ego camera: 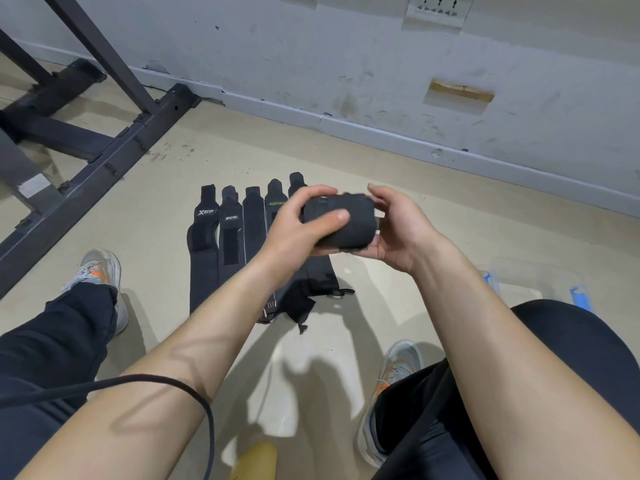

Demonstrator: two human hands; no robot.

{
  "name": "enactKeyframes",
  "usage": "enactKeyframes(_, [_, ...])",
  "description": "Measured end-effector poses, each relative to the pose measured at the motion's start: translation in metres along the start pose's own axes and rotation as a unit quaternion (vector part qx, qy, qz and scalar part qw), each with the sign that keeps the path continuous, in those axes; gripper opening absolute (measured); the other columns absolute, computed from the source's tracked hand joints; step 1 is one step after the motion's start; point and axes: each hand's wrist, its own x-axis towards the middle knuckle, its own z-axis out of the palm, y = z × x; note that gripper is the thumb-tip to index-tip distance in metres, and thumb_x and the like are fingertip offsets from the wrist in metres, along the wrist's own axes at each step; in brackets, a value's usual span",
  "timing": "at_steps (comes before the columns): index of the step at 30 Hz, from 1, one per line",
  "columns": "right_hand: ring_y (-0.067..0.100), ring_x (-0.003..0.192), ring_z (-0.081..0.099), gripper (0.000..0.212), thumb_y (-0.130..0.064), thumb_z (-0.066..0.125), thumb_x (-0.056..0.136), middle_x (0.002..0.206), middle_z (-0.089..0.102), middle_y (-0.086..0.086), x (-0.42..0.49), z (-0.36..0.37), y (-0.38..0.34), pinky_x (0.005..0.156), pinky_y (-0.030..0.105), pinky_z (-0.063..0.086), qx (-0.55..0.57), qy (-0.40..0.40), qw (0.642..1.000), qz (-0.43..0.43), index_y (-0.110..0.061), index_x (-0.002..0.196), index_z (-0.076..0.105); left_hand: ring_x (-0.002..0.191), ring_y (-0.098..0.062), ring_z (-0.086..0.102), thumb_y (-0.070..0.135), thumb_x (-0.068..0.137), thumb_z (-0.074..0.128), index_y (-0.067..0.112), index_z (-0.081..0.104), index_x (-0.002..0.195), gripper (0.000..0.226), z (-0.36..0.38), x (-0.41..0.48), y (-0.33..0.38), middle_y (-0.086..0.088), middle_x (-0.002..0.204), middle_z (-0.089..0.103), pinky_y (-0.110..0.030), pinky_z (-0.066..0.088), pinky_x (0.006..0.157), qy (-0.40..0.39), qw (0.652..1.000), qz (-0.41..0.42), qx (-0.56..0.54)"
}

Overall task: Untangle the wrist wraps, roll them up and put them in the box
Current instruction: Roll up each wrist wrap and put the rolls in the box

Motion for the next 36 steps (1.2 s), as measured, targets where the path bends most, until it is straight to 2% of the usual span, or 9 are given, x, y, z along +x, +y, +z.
enactKeyframes(3, [0.046,0.087,0.073,0.04,-0.036,0.046,0.1,0.107,0.072,0.018,-0.003,0.001,-0.003,0.074,0.045,0.062,0.031,-0.027,0.999,-0.024,-0.011,0.125,0.064,0.103,-0.023,0.075,0.019,0.098,0.069,0.023,0.064,0.122,0.025,-0.01,0.005,0.005,-0.007,0.128,0.066,-0.044,0.062,0.077,0.035,0.989,-0.067,-0.13])
enactKeyframes(5, [0.046,0.097,0.073,0.044,-0.03,0.043,0.095,0.116,0.07,0.014,-0.002,0.003,0.0,0.077,0.043,0.06,-0.039,-0.03,0.997,-0.061,-0.017,0.133,0.062,0.109,-0.026,0.073,0.023,0.099,0.067,0.017,0.062,0.127,0.029,-0.013,0.006,0.006,-0.011,0.126,0.069,-0.045,0.062,0.079,0.045,0.98,-0.093,-0.169])
enactKeyframes(10, [0.016,0.105,0.066,0.079,-0.019,0.049,0.065,0.119,0.072,-0.003,-0.004,0.006,0.003,0.088,0.04,0.054,-0.173,-0.081,0.974,-0.122,-0.035,0.142,0.051,0.109,-0.032,0.074,0.037,0.102,0.061,0.012,0.066,0.126,0.035,-0.01,0.006,0.008,-0.014,0.121,0.074,-0.035,0.063,0.077,0.051,0.956,-0.151,-0.244])
enactKeyframes(15, [0.001,0.077,0.066,0.089,0.002,0.077,0.084,0.126,0.054,-0.003,-0.006,0.005,0.008,0.078,0.025,0.054,-0.227,-0.112,0.952,-0.172,-0.026,0.155,0.031,0.11,-0.04,0.072,0.047,0.101,0.058,0.006,0.061,0.135,0.053,-0.011,0.009,0.012,-0.021,0.123,0.072,-0.041,0.065,0.079,0.056,0.929,-0.196,-0.308])
enactKeyframes(19, [0.008,0.082,0.067,0.074,-0.024,0.09,0.071,0.112,0.062,0.0,0.003,0.003,0.013,0.079,0.034,0.055,-0.217,-0.051,0.956,-0.193,-0.022,0.136,0.057,0.092,-0.034,0.078,0.051,0.101,0.056,0.005,0.065,0.131,0.056,-0.005,0.008,0.015,-0.02,0.114,0.076,-0.038,0.064,0.066,0.042,0.927,-0.241,-0.283])
enactKeyframes(23, [0.008,0.082,0.071,0.058,-0.011,0.087,0.077,0.113,0.065,0.005,0.004,0.005,0.018,0.067,0.022,0.054,-0.145,-0.064,0.967,-0.202,-0.009,0.128,0.057,0.074,-0.036,0.077,0.053,0.1,0.055,0.007,0.071,0.114,0.05,-0.001,0.007,0.015,-0.017,0.095,0.078,-0.037,0.065,0.062,0.038,0.929,-0.269,-0.251])
enactKeyframes(29, [0.021,0.099,0.074,0.04,-0.025,0.077,0.09,0.113,0.074,0.006,0.009,0.004,0.029,0.084,0.036,0.061,-0.125,-0.053,0.974,-0.179,-0.014,0.125,0.063,0.08,-0.039,0.078,0.063,0.097,0.052,0.017,0.069,0.121,0.055,-0.001,0.01,-0.007,-0.013,0.1,0.079,-0.037,0.064,0.061,0.032,0.937,-0.308,-0.16])
enactKeyframes(32, [0.018,0.093,0.075,0.042,-0.03,0.08,0.087,0.111,0.073,0.005,0.016,-0.002,0.044,0.081,0.036,0.06,-0.129,-0.017,0.981,-0.144,-0.014,0.121,0.062,0.083,-0.036,0.078,0.068,0.099,0.041,0.021,0.066,0.121,0.058,-0.003,0.014,-0.026,-0.011,0.102,0.079,-0.033,0.06,0.063,0.024,0.942,-0.328,-0.059])
enactKeyframes(36, [0.015,0.088,0.072,0.059,-0.037,0.092,0.071,0.102,0.07,-0.003,0.034,-0.015,0.068,0.079,0.034,0.061,-0.215,0.067,0.969,-0.102,-0.017,0.112,0.054,0.082,-0.028,0.072,0.05,0.105,0.046,0.016,0.061,0.115,0.039,-0.012,0.027,-0.062,-0.005,0.092,0.072,-0.036,0.058,0.074,0.053,0.946,-0.314,0.068])
